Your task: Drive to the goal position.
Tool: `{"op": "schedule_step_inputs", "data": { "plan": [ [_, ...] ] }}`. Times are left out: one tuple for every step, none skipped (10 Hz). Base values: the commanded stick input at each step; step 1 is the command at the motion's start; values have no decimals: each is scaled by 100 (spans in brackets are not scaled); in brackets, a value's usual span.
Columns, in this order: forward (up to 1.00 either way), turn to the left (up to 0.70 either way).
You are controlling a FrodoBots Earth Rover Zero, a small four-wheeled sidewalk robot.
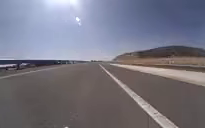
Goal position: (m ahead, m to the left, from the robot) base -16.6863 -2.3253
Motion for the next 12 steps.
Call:
{"op": "schedule_step_inputs", "data": {
  "plan": [
    [100, 0],
    [90, 0],
    [43, 0],
    [0, 0],
    [0, 0],
    [0, 0],
    [0, 0],
    [0, 0],
    [0, 0],
    [0, 0],
    [0, 0],
    [0, 0]
  ]
}}
